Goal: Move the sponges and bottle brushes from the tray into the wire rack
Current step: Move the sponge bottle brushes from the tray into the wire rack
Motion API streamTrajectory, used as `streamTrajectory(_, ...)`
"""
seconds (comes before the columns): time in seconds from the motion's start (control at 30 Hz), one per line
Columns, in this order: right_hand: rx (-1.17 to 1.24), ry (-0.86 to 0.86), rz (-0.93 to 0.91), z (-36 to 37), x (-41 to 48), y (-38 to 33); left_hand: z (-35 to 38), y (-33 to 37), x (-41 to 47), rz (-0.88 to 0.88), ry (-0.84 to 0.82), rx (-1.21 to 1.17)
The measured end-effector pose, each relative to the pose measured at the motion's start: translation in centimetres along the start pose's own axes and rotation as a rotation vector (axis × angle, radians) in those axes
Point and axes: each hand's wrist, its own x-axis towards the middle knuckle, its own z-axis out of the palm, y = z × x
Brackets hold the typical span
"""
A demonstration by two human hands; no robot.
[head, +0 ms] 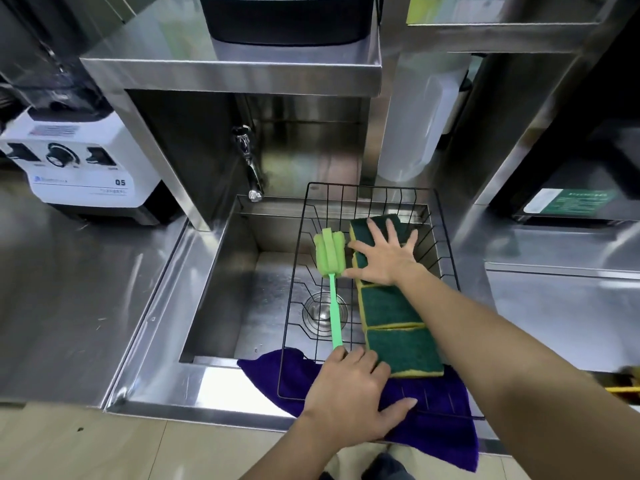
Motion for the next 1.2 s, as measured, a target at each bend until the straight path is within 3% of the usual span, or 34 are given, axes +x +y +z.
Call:
streamTrajectory(0.1,0.077,0.026,0.025,0.2,0.0,-0.4,0.1,0.1,0.0,-0.004,-0.002,0.006)
streamTrajectory(0.43,-0.021,0.222,0.074,0.6,-1.1,-2.0,0.3,0.1,0.1,0.004,0.021,0.003)
streamTrajectory(0.53,0.069,0.189,0.037,-0.3,-1.0,-1.3,0.3,0.1,0.1,-0.004,0.022,0.001)
streamTrajectory(0.67,0.136,0.305,0.089,-0.9,-0.6,-0.4,0.2,0.1,0.1,0.0,0.018,-0.004)
streamTrajectory(0.9,0.507,0.119,0.347,-1.3,0.3,1.0,0.1,0.2,0.0,0.0,0.015,-0.011)
streamTrajectory(1.2,0.278,0.273,0.497,-0.2,-0.4,0.0,0.3,0.2,-0.1,-0.001,0.024,-0.009)
